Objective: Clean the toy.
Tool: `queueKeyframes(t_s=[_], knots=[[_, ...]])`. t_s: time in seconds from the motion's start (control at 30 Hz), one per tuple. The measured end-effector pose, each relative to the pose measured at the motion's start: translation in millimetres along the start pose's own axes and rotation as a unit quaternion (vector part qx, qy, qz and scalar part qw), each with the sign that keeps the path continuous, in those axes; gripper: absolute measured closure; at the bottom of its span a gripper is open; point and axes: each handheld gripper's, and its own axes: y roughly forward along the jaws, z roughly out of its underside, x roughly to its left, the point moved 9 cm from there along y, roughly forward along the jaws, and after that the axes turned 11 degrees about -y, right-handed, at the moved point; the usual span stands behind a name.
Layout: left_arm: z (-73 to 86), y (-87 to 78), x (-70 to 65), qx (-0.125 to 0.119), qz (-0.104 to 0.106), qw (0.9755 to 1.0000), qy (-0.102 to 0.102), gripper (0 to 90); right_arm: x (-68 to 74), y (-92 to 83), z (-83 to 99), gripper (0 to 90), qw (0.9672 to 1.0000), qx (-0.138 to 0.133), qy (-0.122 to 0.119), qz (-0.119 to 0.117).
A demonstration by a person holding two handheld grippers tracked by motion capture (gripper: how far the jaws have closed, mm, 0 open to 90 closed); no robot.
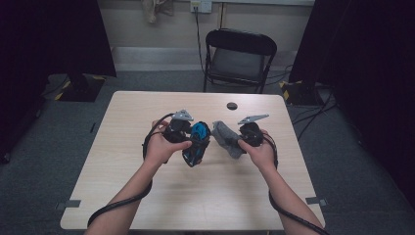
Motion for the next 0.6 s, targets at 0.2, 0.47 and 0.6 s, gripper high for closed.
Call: queueKeyframes(t_s=[0.2,0.47,0.6], knots=[[-4.1,7.8,-12.4,-0.001,0.013,0.9999,0.005,24.6,8.1,6.2,-9.3,76.6,0.9999,0.006,-0.009,0.012],[10.2,18.5,15.4,0.018,-0.025,0.9993,-0.019,24.6,33.3,6.1,-19.9,76.4,0.9987,-0.021,-0.036,-0.03],[11.6,18.7,23.9,0.016,-0.033,0.999,-0.028,24.6,42.2,4.4,-25.6,76.4,0.9973,-0.033,-0.046,-0.047]])
